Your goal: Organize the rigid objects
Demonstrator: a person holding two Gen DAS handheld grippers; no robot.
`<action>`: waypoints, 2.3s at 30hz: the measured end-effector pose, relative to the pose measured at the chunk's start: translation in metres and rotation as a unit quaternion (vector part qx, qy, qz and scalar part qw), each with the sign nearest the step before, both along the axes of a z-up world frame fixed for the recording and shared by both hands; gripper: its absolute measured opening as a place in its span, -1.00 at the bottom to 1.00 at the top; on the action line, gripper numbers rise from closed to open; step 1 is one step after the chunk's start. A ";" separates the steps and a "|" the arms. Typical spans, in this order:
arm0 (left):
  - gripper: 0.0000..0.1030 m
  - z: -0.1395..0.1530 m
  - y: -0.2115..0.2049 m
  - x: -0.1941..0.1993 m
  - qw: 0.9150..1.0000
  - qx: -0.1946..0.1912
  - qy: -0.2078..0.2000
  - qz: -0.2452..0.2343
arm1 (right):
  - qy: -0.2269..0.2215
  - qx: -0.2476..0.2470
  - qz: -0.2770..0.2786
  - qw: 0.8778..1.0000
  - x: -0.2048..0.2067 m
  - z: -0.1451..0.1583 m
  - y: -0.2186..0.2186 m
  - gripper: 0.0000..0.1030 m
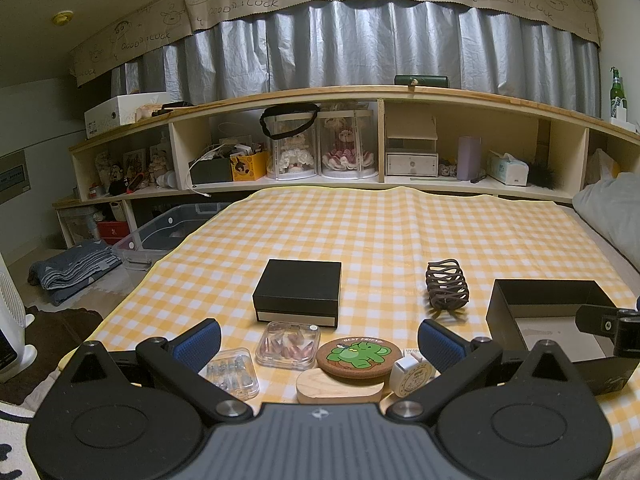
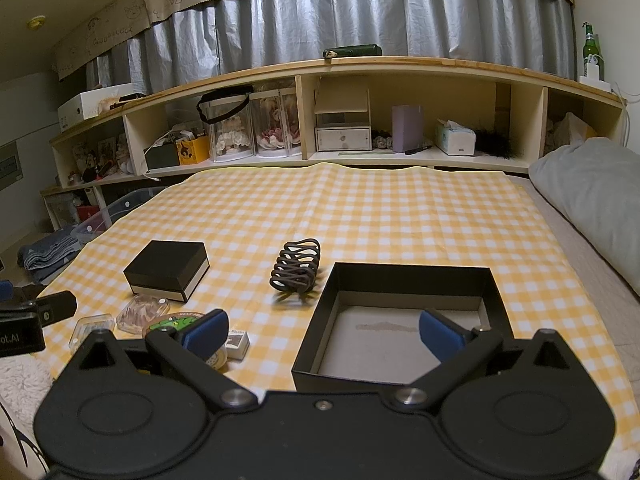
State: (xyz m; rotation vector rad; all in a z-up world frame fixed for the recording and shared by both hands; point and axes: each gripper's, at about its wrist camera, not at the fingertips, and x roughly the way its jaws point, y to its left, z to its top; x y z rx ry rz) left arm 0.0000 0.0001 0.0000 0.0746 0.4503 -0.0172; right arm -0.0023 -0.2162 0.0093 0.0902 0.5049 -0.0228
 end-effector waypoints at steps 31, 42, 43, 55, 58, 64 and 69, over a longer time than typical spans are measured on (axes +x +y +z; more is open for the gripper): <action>1.00 0.000 0.000 0.000 1.000 0.001 0.001 0.000 | 0.002 -0.001 0.000 1.000 0.001 -0.002 0.001 0.99; 1.00 0.000 0.000 0.000 1.000 0.001 0.001 0.000 | 0.003 -0.001 0.001 1.000 0.001 -0.002 0.001 0.99; 1.00 0.000 0.000 0.000 1.000 0.001 0.001 0.000 | 0.003 -0.001 0.001 1.000 0.001 -0.002 0.002 0.99; 1.00 0.000 0.001 0.001 1.000 -0.003 -0.002 -0.003 | -0.008 0.004 0.001 1.000 -0.004 -0.004 0.000 0.99; 1.00 0.004 0.002 -0.001 1.000 -0.008 -0.004 -0.001 | -0.020 0.007 -0.003 1.000 -0.005 0.007 -0.004 1.00; 1.00 0.008 0.002 0.009 1.000 -0.016 -0.008 -0.006 | -0.049 -0.005 -0.052 0.997 -0.007 0.018 -0.026 1.00; 1.00 0.017 0.003 0.025 1.000 -0.018 -0.006 -0.020 | -0.045 -0.014 -0.106 0.993 -0.004 0.025 -0.049 1.00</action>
